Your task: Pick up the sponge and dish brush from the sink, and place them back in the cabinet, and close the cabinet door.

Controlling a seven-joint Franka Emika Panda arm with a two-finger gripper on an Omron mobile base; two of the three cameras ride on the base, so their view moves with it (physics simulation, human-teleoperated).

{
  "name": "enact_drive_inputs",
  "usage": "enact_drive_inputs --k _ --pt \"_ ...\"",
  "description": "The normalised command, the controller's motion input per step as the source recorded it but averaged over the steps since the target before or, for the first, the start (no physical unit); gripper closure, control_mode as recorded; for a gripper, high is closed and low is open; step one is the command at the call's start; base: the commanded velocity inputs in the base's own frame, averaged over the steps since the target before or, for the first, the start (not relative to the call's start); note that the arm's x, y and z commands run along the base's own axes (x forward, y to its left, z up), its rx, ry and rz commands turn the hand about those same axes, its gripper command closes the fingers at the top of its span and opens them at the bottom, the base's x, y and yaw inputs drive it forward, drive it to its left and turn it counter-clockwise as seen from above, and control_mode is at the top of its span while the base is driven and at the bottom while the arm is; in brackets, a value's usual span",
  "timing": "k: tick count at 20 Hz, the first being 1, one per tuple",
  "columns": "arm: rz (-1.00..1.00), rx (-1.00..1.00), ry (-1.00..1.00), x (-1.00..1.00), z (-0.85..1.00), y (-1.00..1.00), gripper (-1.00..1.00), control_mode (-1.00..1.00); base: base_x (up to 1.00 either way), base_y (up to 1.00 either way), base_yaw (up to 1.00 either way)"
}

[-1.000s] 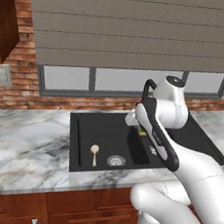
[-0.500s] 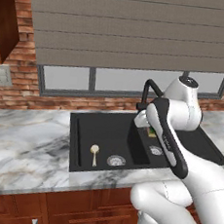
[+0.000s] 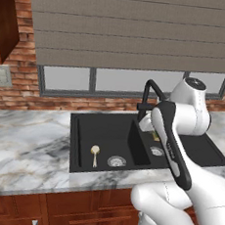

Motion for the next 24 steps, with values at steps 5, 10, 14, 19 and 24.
enact_drive_inputs --k 5,10,14,19,24 --pt "-0.11 -0.04 0.00 -0.08 0.15 0.00 1.00 -1.00 0.00 0.00 0.00" --pt "-0.10 -0.04 0.00 -0.03 0.07 -0.05 1.00 -1.00 0.00 0.00 0.00" --pt "0.00 0.00 0.00 -0.15 0.02 -0.16 1.00 -1.00 0.00 0.00 0.00" --pt "0.00 0.00 0.00 -0.17 0.02 -0.07 1.00 -1.00 0.00 0.00 0.00" --pt "0.00 0.00 0.00 -0.29 0.00 0.00 1.00 -1.00 0.00 0.00 0.00"
